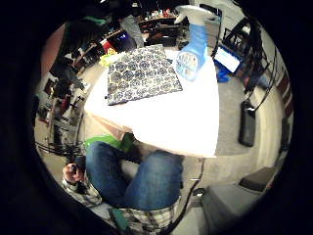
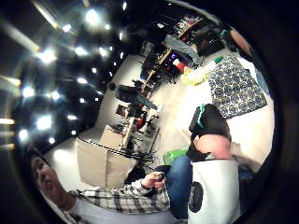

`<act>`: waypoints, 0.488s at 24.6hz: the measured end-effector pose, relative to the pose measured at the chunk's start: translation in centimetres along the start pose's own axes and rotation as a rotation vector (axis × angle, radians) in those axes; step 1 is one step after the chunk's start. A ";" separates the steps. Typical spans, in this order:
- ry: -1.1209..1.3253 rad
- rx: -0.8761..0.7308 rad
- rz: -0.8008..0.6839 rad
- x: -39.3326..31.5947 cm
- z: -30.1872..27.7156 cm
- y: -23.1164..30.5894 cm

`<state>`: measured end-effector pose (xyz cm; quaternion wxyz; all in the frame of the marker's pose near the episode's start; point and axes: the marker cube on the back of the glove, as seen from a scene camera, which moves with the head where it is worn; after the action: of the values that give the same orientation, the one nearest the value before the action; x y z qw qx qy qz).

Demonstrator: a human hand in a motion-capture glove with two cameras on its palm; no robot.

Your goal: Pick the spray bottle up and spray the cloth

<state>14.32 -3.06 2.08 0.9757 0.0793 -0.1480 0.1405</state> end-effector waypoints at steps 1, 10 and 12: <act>-0.023 0.003 0.027 1.1 0.1 -0.6; -0.223 0.113 0.282 10.3 -0.2 -6.7; -0.282 0.131 0.332 11.9 -0.2 -7.8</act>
<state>27.64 -7.43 4.74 0.9017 0.1356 -0.2843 0.2961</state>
